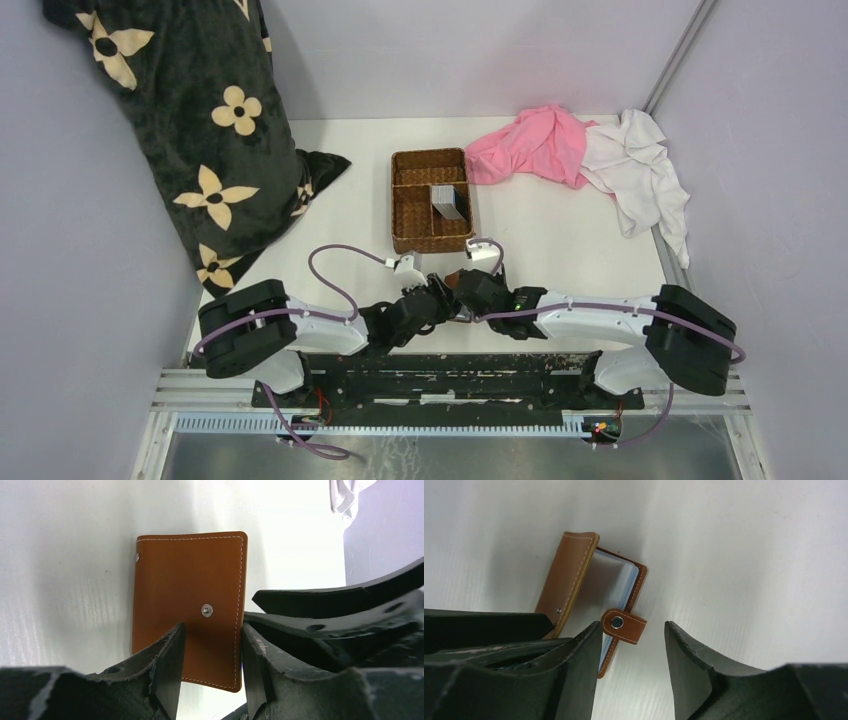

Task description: Put the credit cards into the card holder

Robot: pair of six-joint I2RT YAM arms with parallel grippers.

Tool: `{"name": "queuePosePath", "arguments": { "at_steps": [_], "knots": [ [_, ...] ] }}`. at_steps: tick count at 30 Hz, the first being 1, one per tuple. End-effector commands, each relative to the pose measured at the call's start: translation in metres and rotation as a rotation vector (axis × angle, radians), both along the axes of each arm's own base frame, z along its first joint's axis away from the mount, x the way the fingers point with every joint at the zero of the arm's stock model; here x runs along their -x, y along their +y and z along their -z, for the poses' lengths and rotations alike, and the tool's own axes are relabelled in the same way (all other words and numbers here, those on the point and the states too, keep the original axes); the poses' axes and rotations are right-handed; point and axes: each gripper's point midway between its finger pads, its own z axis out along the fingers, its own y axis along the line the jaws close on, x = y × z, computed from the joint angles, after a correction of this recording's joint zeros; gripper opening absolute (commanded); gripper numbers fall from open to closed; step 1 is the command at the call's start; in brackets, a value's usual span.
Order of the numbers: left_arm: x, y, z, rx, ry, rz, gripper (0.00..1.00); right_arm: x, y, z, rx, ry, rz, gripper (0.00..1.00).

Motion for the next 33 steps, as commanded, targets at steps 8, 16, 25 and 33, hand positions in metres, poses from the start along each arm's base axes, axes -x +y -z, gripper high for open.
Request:
{"name": "queuePosePath", "arguments": {
  "at_steps": [8,16,25,33],
  "knots": [
    [0.002,-0.001,-0.015,0.068,-0.020,-0.003,0.51,-0.003,0.036,0.005,-0.058,0.025,-0.024,0.57],
    [0.003,0.001,-0.010,0.072,-0.011,-0.006,0.51,0.003,0.046,-0.011,-0.111,0.014,-0.039,0.58],
    [0.003,0.004,-0.010,0.071,-0.014,-0.010,0.51,0.010,0.062,-0.018,-0.144,0.019,-0.070,0.61],
    [0.007,0.010,-0.010,0.102,-0.012,-0.011,0.51,0.014,0.066,-0.028,-0.176,0.006,-0.084,0.62]
  ]
}}
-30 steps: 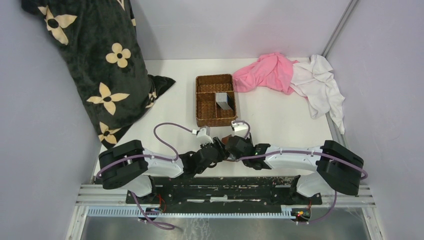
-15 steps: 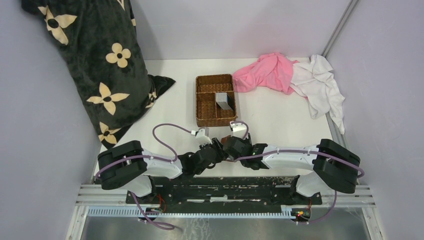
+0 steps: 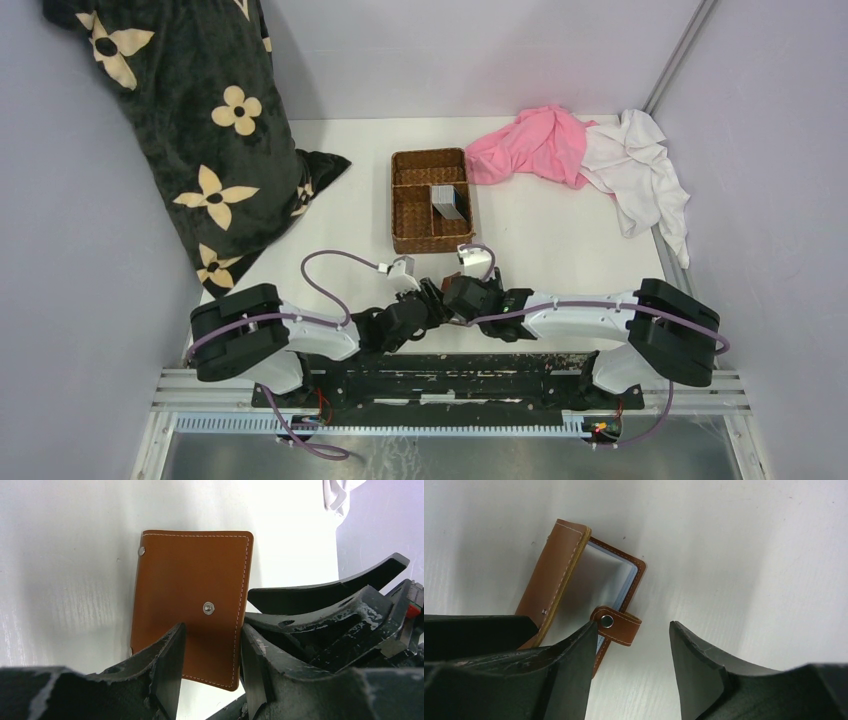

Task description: Put the credit cards into the card holder

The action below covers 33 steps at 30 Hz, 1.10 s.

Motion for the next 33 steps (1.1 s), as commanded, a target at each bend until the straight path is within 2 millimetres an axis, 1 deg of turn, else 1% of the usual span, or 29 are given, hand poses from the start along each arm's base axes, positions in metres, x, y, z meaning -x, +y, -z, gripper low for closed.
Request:
{"name": "queuePosePath", "arguments": {
  "at_steps": [1,11,18,27,33],
  "knots": [
    [0.000,0.000,-0.013,0.082,-0.013,-0.016,0.51,0.004,0.059,-0.047,-0.249,-0.032,-0.072,0.62],
    [0.001,0.005,-0.023,0.128,-0.031,-0.021,0.51,0.008,0.066,-0.046,-0.259,-0.024,-0.086,0.63],
    [0.003,0.004,-0.028,0.171,-0.024,-0.015,0.51,0.009,0.075,-0.031,-0.258,0.003,-0.093,0.63],
    [0.006,0.006,-0.034,0.215,-0.015,-0.017,0.51,0.007,0.083,-0.024,-0.253,0.009,-0.104,0.64],
    [0.006,0.008,-0.031,0.213,-0.010,-0.026,0.51,0.010,0.087,-0.024,-0.275,0.023,-0.118,0.64]
  ]
}}
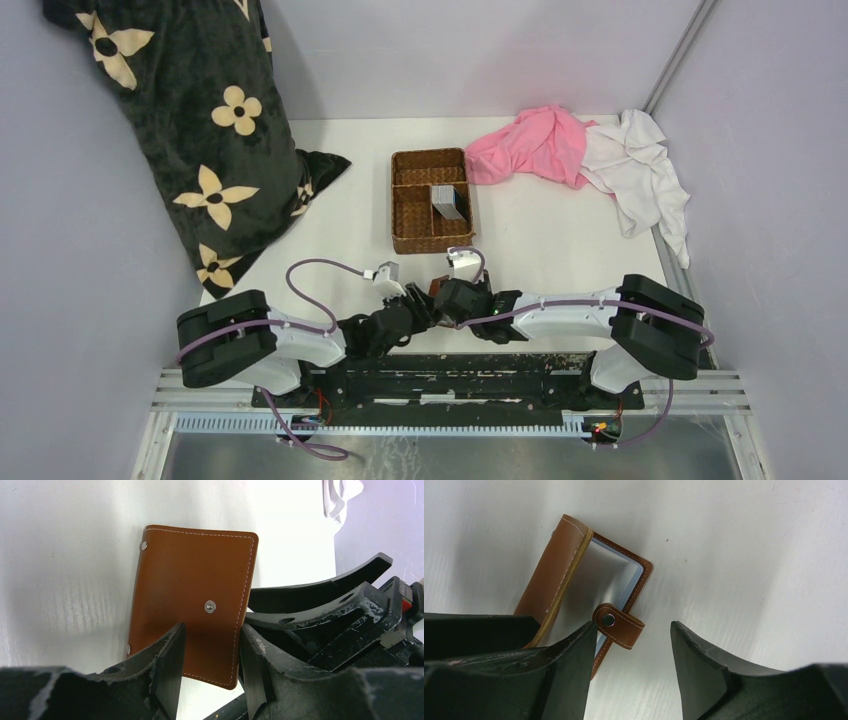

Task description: Put the credit cards into the card holder

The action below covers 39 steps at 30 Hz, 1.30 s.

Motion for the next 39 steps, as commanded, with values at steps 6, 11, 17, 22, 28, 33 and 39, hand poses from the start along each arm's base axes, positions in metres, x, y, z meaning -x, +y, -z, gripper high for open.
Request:
{"name": "queuePosePath", "arguments": {
  "at_steps": [6,11,17,22,28,33,39],
  "knots": [
    [-0.003,-0.011,-0.035,0.163,-0.018,-0.016,0.51,0.010,0.059,-0.030,-0.216,0.028,-0.097,0.64],
    [-0.002,-0.009,-0.034,0.161,-0.016,-0.019,0.51,0.017,0.059,-0.028,-0.210,0.041,-0.116,0.64],
    [-0.002,-0.008,-0.035,0.164,-0.020,-0.021,0.51,0.023,0.060,-0.024,-0.205,0.059,-0.142,0.64],
    [-0.002,-0.006,-0.035,0.164,-0.022,-0.025,0.51,0.027,0.062,-0.023,-0.201,0.064,-0.156,0.64],
    [-0.003,-0.004,-0.036,0.162,-0.025,-0.029,0.52,0.033,0.061,-0.023,-0.186,0.064,-0.175,0.65],
    [-0.003,-0.003,-0.038,0.158,-0.028,-0.032,0.52,0.037,0.061,-0.028,-0.181,0.050,-0.192,0.65],
    [-0.004,-0.002,-0.039,0.156,-0.030,-0.041,0.52,0.042,0.061,-0.027,-0.176,0.056,-0.211,0.65]
  ]
}}
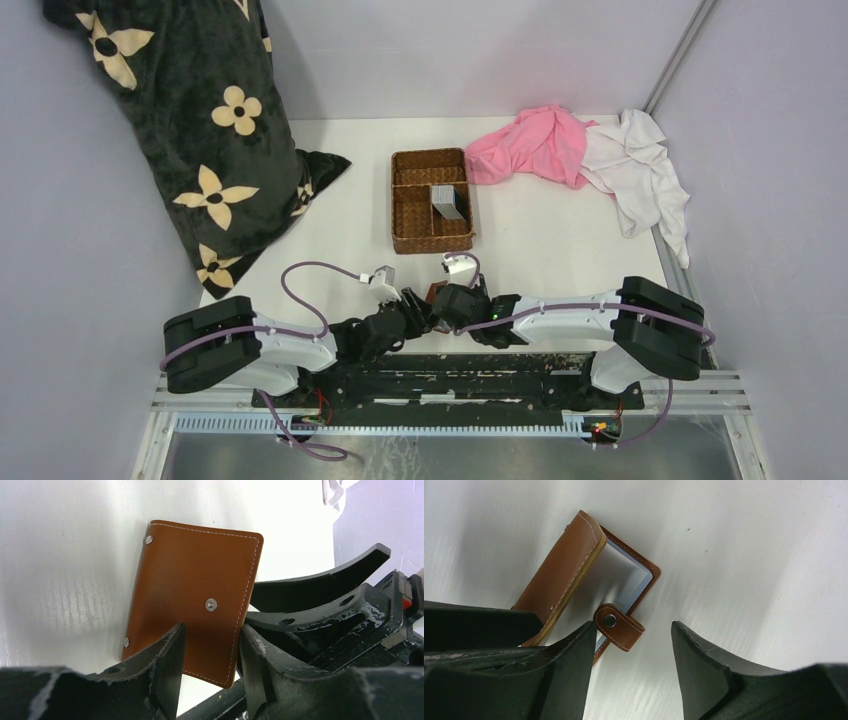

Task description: Put the credit cards into the card holder

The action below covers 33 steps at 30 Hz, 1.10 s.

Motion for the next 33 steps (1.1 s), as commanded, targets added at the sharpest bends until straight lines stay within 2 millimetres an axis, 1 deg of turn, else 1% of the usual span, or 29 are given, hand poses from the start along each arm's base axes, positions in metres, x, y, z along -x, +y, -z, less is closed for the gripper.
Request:
{"name": "queuePosePath", "arguments": {
  "at_steps": [1,5,13,16,18,21,24,28,33],
  "knots": [
    [-0.014,-0.013,-0.040,0.150,-0.042,-0.057,0.52,0.029,0.052,-0.027,-0.171,0.043,-0.155,0.65],
    [-0.014,-0.014,-0.041,0.150,-0.039,-0.056,0.52,0.033,0.055,-0.028,-0.183,0.045,-0.170,0.65],
    [-0.015,-0.011,-0.040,0.141,-0.042,-0.067,0.52,0.040,0.058,-0.028,-0.191,0.036,-0.186,0.65],
    [-0.015,-0.011,-0.042,0.139,-0.047,-0.065,0.52,0.041,0.056,-0.023,-0.182,0.038,-0.184,0.65],
    [-0.015,-0.011,-0.042,0.125,-0.046,-0.061,0.52,0.040,0.052,-0.017,-0.157,0.033,-0.173,0.65],
    [-0.013,-0.010,-0.043,0.119,-0.046,-0.048,0.52,0.034,0.043,-0.013,-0.127,0.007,-0.143,0.64],
    [-0.011,-0.016,-0.049,0.107,-0.054,-0.015,0.53,0.025,0.030,-0.012,-0.087,-0.023,-0.098,0.64],
    [-0.008,-0.026,-0.058,0.106,-0.069,0.030,0.54,0.015,0.016,-0.013,-0.081,-0.034,-0.047,0.63],
    [-0.006,-0.039,-0.070,0.107,-0.084,0.081,0.57,0.006,0.004,-0.010,-0.074,-0.030,-0.003,0.63]
  ]
}}
